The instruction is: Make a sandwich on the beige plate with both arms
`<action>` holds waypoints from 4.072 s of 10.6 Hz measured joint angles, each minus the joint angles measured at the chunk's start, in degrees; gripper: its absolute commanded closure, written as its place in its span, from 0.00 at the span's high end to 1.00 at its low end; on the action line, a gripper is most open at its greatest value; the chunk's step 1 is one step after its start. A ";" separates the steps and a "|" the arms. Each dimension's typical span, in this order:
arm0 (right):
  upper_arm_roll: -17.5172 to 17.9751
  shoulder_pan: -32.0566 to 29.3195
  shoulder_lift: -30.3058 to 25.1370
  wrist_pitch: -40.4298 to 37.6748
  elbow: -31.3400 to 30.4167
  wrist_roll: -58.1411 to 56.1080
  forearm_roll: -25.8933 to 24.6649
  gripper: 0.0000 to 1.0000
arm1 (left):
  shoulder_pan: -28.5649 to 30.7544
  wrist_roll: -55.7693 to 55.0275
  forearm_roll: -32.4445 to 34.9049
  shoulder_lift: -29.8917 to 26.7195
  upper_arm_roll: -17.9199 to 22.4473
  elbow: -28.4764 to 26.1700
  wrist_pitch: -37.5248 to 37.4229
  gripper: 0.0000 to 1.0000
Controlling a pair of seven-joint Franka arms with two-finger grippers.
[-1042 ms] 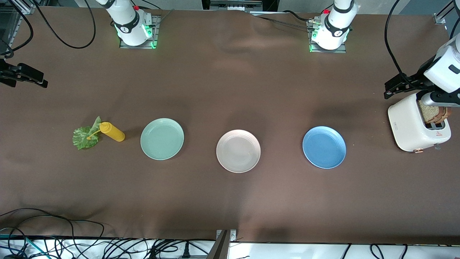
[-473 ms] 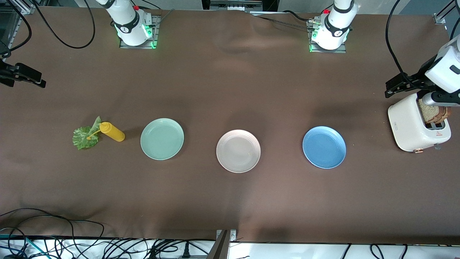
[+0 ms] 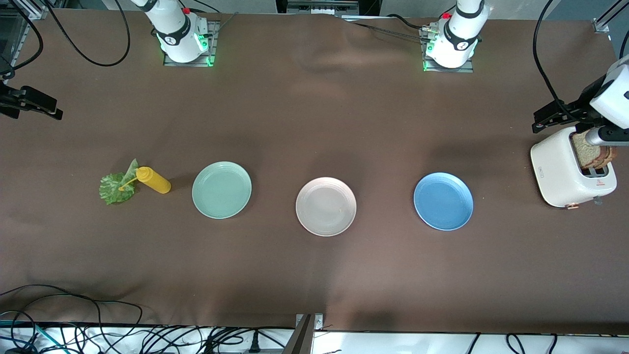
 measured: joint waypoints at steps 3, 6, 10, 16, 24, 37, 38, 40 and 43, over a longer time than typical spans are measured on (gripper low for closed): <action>-2.89 -0.10 0.00 0.00 0.01 -0.24 0.27 1.00 | -0.22 0.00 0.00 0.00 -0.84 0.00 0.00 1.00; -2.88 -0.02 0.02 -0.01 0.01 -0.24 0.83 1.00 | -0.30 0.00 0.00 0.00 -1.76 0.08 0.03 1.00; -2.86 0.01 0.03 -0.06 0.01 -0.24 0.86 1.00 | -0.29 0.00 0.00 0.00 -1.79 0.08 0.03 1.00; -2.67 0.11 0.34 -0.10 0.01 -0.24 0.95 1.00 | -0.29 0.00 0.00 0.00 -1.77 0.08 0.03 1.00; -3.32 0.03 0.15 -1.19 2.11 -0.24 1.01 1.00 | -0.09 0.03 0.00 0.19 -1.43 0.03 0.03 1.00; -1.58 0.51 -0.17 0.66 3.00 -0.14 1.01 1.00 | 0.07 0.04 0.00 0.84 -1.35 -0.02 0.03 1.00; -1.62 0.53 -0.38 0.17 3.10 -0.14 1.01 1.00 | 0.08 0.04 0.00 0.85 -1.35 -0.06 0.03 1.00; -2.03 0.45 -0.78 -0.07 3.16 -0.18 1.01 1.00 | 0.14 0.04 0.00 0.90 -1.32 -0.17 0.00 1.00; -2.05 0.38 -1.14 -0.26 3.17 -0.25 1.00 1.00 | 0.25 0.04 0.00 1.23 -1.30 -0.20 0.00 1.00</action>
